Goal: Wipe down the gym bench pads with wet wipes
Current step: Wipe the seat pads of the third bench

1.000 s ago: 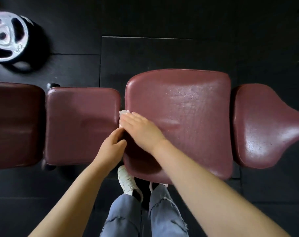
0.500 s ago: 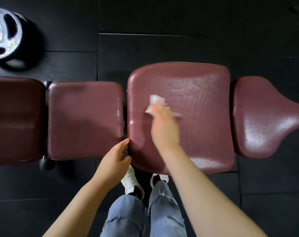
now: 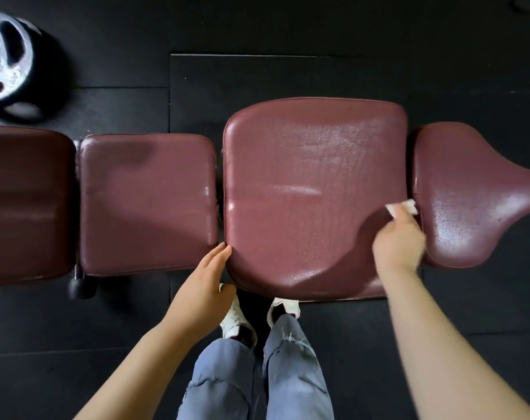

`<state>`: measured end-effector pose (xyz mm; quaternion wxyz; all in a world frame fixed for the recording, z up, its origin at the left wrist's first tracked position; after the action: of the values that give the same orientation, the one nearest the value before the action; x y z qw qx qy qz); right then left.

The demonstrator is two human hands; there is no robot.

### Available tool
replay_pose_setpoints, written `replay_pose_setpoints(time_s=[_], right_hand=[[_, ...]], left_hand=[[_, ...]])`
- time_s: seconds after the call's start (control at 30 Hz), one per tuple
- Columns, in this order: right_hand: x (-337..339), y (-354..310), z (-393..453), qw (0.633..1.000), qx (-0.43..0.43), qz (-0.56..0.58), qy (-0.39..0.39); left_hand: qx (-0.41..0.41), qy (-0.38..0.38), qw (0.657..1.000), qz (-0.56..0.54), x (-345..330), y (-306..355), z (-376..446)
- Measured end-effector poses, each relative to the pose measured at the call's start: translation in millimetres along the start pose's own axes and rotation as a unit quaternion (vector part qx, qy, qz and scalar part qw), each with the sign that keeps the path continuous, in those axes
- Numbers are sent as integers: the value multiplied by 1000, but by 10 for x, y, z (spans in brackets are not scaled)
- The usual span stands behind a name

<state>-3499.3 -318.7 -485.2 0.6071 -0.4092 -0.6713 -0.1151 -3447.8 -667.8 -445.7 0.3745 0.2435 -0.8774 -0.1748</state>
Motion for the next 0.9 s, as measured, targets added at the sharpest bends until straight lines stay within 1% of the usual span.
replay_pose_setpoints(time_s=[0.03, 0.07, 0.1, 0.13, 0.17, 0.2, 0.23, 0.27, 0.3, 0.33, 0.4, 0.43, 0.47, 0.5, 0.53, 0.57, 0.6, 0.63, 0.67, 0.73, 0.77, 0.8, 0.83, 0.87, 0.9], right_hand=[[-95, -281, -144, 998, 42, 36, 8], [-199, -595, -330, 991, 108, 78, 1], [-314, -888, -561, 976, 187, 109, -33], [-446, -1129, -818, 950, 277, 110, -94], [-563, -1293, -1068, 911, 368, 86, -161], [-644, -1373, -1239, 869, 437, 59, -225], [-681, -1354, -1264, 840, 476, 35, -258], [-606, -1256, -1165, 836, 485, 25, -255], [-501, -1105, -997, 856, 465, 20, -227], [-396, -896, -798, 887, 419, 12, -192], [-112, -349, -416, 951, 290, -15, -102], [34, -34, -270, 974, 215, -31, -67], [165, 242, -177, 990, 130, -37, -44], [241, 446, -148, 998, 42, -33, -34], [252, 537, -179, 999, -27, -19, -29], [211, 500, -248, 998, -61, 4, -15], [138, 360, -329, 997, -67, 33, 2], [50, 151, -427, 997, -48, 59, 16], [-45, -111, -555, 997, -10, 76, 23], [-233, -685, -866, 988, 104, 113, 8], [-338, -946, -1030, 976, 170, 133, -19], [-455, -1162, -1206, 959, 239, 138, -66], [-576, -1310, -1375, 932, 313, 126, -132], [-667, -1390, -1531, 892, 392, 101, -200], [-717, -1380, -1627, 851, 457, 68, -249]], left_hand=[[0, -3, 1000, -9, -24, -34, -19], [2, -5, 1000, -20, -49, -69, -39], [7, -6, 999, -32, -77, -100, -60], [12, -8, 999, -47, -110, -125, -82], [20, -10, 997, -67, -146, -152, -97], [31, -16, 995, -89, -174, -184, -110], [40, -20, 993, -106, -195, -205, -121], [41, -23, 992, -114, -204, -187, -156], [40, -23, 992, -116, -214, -186, -171], [39, -23, 992, -118, -226, -200, -173], [31, -27, 992, -115, -244, -207, -166], [28, -31, 993, -110, -253, -202, -166], [28, -35, 994, -104, -260, -201, -168], [27, -37, 994, -97, -264, -207, -166], [24, -37, 995, -90, -261, -211, -161], [17, -36, 996, -84, -252, -207, -154], [10, -36, 996, -77, -246, -206, -147], [5, -37, 997, -73, -243, -211, -142], [5, -38, 997, -71, -239, -217, -143], [9, -39, 996, -76, -236, -227, -166], [11, -37, 996, -78, -231, -225, -171], [12, -33, 996, -78, -224, -221, -170], [13, -29, 997, -77, -221, -215, -163], [14, -26, 997, -77, -223, -212, -151], [15, -24, 997, -76, -228, -208, -140]])
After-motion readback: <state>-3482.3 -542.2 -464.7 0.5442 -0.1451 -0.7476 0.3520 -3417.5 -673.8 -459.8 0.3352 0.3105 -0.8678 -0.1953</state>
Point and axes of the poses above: each hand's wrist, its own z-axis towards the middle knuckle, its own x-axis out of the back of the hand, y = z × x, the point moved 3 cm from there along z, towards the middle knuckle, and after that the axes turned 5 degrees about z, right-handed, at the moved point
